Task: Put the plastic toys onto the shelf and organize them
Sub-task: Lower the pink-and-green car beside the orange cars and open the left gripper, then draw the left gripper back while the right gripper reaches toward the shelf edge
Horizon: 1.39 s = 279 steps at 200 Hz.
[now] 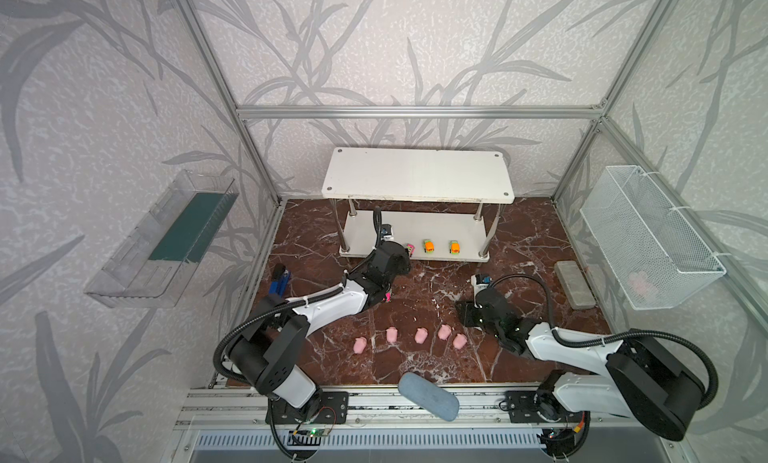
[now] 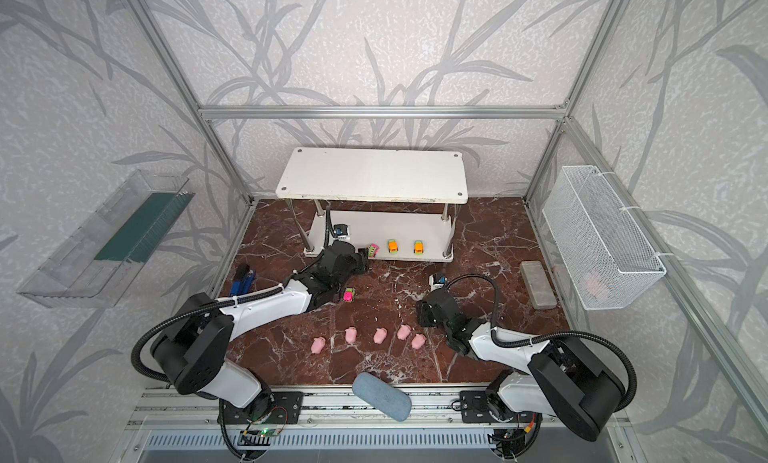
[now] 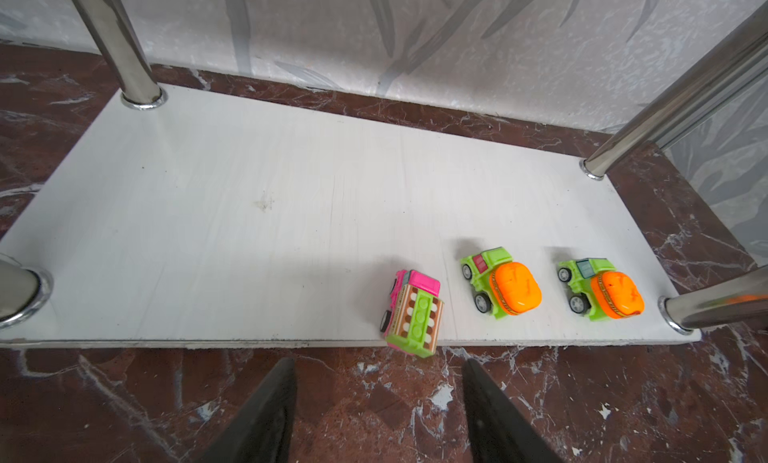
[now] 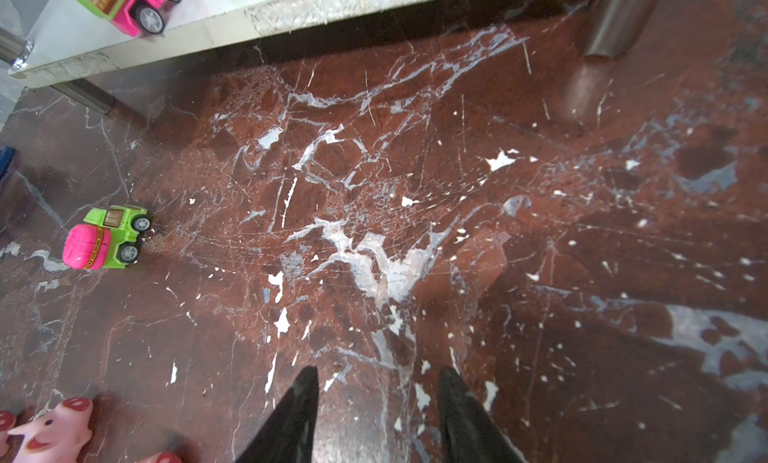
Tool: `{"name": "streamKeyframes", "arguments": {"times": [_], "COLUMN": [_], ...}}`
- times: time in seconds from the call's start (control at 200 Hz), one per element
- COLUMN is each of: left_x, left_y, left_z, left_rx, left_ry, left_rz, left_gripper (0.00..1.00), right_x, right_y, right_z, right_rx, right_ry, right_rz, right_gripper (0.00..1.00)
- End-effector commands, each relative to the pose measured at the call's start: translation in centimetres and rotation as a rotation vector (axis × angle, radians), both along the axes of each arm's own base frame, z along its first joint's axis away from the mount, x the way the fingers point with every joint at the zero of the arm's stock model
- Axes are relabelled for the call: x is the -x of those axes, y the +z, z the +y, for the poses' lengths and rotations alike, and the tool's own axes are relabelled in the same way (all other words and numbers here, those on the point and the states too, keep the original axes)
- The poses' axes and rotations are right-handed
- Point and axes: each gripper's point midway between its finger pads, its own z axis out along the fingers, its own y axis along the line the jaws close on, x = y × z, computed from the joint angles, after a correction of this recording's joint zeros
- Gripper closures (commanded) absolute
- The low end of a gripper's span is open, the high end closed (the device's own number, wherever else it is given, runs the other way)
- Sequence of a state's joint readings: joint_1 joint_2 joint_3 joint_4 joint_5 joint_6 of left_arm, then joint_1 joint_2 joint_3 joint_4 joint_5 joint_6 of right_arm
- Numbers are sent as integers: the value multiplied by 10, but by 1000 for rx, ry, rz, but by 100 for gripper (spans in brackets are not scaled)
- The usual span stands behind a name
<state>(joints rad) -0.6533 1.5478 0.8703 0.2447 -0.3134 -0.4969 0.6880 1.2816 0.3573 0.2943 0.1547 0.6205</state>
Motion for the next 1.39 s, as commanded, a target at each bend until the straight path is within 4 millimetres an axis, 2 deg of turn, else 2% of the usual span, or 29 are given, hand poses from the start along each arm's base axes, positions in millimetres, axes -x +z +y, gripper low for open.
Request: {"name": "streamKeyframes", "arguments": {"times": [0.0,0.175,0.3,0.405,0.5,0.675,0.795,0.895,0.975,1.04,1.055,1.13,1.39], "left_x": [7,25,40,55,70,96,108,115,118,120,120,121,122], "left_y": [3,-4,-1,4,10,10,9,9,11,11,11,10,5], "left_z": [4,12,26,43,59,86,100,110,113,114,114,115,117], "left_rx": [11,62,74,65,74,90,106,109,116,118,117,120,116], "left_ry": [-3,0,21,51,75,116,141,162,165,162,162,160,164], "left_rz": [-5,26,26,28,16,7,-13,-29,-41,-46,-46,-47,-48], "left_gripper": [38,38,44,61,76,100,100,100,100,100,100,100,100], "right_x": [-6,-6,-7,-7,-11,-20,-30,-38,-45,-52,-53,-59,-82], "right_y": [8,10,19,28,42,68,81,84,79,81,71,64,64], "right_z": [6,9,27,52,73,112,142,163,173,176,177,177,176], "right_rx": [-31,-44,-73,-114,-132,-112,-100,-91,-64,-44,-27,16,132], "right_ry": [-1,14,93,192,258,358,419,458,474,470,469,461,435], "right_rz": [-18,-18,-17,4,-6,-39,-49,-55,-47,-59,-41,-41,-88], "right_gripper": [53,53,53,56,63,90,100,100,100,100,100,100,100]}}
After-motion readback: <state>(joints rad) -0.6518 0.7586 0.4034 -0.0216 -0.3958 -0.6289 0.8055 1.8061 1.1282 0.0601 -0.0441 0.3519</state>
